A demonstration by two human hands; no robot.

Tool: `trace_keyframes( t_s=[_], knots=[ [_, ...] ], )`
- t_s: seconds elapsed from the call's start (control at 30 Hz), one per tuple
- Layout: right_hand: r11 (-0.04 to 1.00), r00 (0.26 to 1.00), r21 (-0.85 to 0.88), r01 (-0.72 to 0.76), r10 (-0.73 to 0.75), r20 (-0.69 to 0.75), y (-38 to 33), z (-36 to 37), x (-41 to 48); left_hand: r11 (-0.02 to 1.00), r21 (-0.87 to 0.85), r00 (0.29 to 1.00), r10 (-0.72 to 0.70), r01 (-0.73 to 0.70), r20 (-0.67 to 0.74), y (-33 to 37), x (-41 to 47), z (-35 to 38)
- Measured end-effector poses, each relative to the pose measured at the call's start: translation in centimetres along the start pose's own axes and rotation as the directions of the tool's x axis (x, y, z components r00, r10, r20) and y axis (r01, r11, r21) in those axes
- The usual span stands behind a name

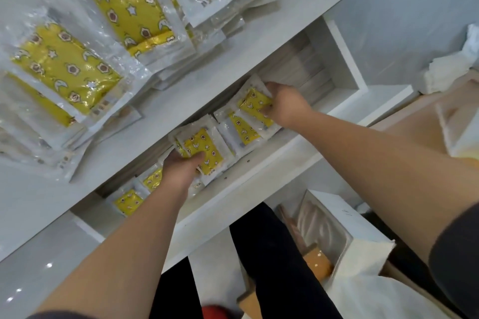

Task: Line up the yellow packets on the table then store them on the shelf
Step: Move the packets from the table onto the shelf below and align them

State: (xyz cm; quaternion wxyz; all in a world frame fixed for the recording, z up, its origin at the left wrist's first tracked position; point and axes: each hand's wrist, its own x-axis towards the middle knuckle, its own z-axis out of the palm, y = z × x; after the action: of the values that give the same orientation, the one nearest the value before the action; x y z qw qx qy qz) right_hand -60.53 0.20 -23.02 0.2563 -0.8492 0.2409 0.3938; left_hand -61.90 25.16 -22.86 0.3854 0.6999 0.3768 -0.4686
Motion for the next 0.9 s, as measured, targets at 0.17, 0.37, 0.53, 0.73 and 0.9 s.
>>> trace_keyframes(
  t_s=[0.17,0.37,0.53,0.73,0.9],
  knots=[
    [0.993,0.994,-0.051,-0.11,0.111,0.013,1.7,-1.0,-0.4,1.0,0.0,1.0,-0.014,0.014,0.028,0.5,0.7,1.3],
    [0.911,0.969,-0.33,-0.246,0.22,-0.115,3.7,-1.4,-0.1,0.999,-0.042,0.998,0.029,-0.026,0.058,0.5,0.1,2.4],
    [0.944,0.986,0.319,-0.085,0.034,0.161,1.8,-1.7,-2.7,0.993,-0.064,0.993,0.105,-0.101,0.062,0.9,-2.3,2.9],
    [0.816,0.955,0.557,-0.155,-0.021,0.297,1.6,-0.8,-4.0,0.983,-0.135,0.976,0.148,-0.127,0.161,2.8,-4.0,6.3],
    [0.882,0.987,0.445,-0.154,0.153,0.037,4.9,-4.5,-1.4,0.985,-0.16,0.994,0.079,-0.066,0.077,2.9,-2.9,7.2]
  ],
)
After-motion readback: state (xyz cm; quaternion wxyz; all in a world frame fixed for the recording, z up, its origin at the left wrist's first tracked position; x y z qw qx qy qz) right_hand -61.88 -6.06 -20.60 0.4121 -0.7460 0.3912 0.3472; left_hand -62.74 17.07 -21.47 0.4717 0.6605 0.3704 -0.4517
